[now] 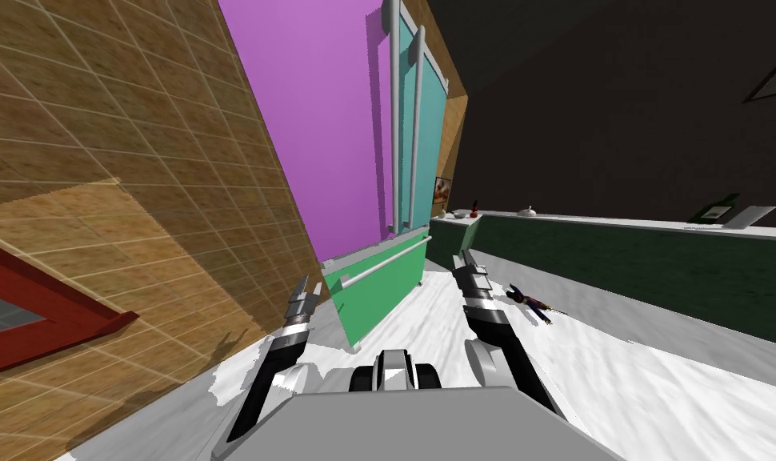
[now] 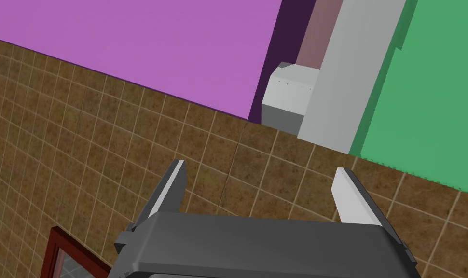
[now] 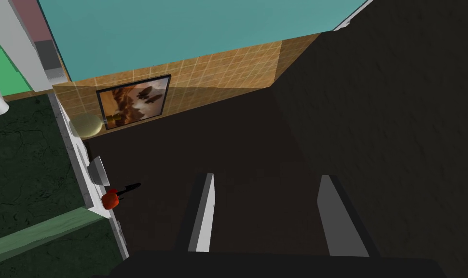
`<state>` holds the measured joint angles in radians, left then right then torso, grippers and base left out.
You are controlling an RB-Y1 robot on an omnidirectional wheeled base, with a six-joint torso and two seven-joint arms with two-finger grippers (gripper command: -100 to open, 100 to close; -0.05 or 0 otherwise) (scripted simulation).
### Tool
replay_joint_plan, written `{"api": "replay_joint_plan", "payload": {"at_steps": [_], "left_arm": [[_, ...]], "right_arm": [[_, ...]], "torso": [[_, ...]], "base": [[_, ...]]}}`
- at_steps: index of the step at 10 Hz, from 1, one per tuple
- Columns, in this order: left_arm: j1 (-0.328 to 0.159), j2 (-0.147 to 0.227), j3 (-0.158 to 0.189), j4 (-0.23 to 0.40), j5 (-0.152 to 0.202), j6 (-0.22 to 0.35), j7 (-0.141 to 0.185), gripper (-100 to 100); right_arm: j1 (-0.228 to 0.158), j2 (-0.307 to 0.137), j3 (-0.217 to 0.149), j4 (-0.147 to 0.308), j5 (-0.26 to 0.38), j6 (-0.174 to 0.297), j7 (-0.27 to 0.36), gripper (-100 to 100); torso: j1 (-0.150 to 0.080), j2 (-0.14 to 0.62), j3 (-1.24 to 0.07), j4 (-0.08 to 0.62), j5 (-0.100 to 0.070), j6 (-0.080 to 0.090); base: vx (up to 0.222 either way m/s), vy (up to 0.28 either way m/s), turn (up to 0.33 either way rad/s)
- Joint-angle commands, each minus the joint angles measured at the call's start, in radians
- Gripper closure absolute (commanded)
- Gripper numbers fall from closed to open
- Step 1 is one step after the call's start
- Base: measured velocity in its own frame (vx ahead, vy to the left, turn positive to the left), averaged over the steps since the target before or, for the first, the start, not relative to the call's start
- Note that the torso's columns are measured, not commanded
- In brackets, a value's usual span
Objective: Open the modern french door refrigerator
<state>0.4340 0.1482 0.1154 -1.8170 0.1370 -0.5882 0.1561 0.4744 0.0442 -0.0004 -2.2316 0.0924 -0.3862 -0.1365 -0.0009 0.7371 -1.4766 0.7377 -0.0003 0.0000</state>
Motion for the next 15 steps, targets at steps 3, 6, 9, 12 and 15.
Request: {"api": "replay_joint_plan", "payload": {"at_steps": [3,6,9,12,15], "left_arm": [[-0.021,0.021,0.019,0.086,0.018,-0.008,0.002,-100],[-0.037,0.015,0.039,0.165,0.038,-0.017,0.007,-100],[-0.049,-0.019,0.055,0.225,0.053,-0.023,0.011,-100],[-0.060,-0.085,0.069,0.278,0.067,-0.030,0.014,-100],[-0.066,-0.176,0.078,0.310,0.075,-0.034,0.016,-100]], "right_arm": [[0.000,0.000,0.000,0.000,0.000,0.000,0.000,0],[0.000,0.000,0.000,0.000,0.000,0.000,0.000,0],[0.000,0.000,0.000,0.000,0.000,0.000,0.000,0],[0.000,0.000,0.000,0.000,0.000,0.000,0.000,0],[0.000,0.000,0.000,0.000,0.000,0.000,0.000,0]], "torso": [[0.002,0.002,0.001,0.001,0.001,0.000],[0.001,0.000,0.000,0.000,0.000,0.000],[-0.001,0.000,0.000,0.000,0.000,0.000],[0.003,0.003,0.002,0.001,0.001,0.000],[0.001,0.001,0.001,0.000,0.000,0.000]], "base": [[0.063,-0.075,0.046],[0.075,-0.089,0.066],[0.099,-0.129,0.064],[0.058,-0.079,0.049],[0.044,-0.064,0.033]]}}
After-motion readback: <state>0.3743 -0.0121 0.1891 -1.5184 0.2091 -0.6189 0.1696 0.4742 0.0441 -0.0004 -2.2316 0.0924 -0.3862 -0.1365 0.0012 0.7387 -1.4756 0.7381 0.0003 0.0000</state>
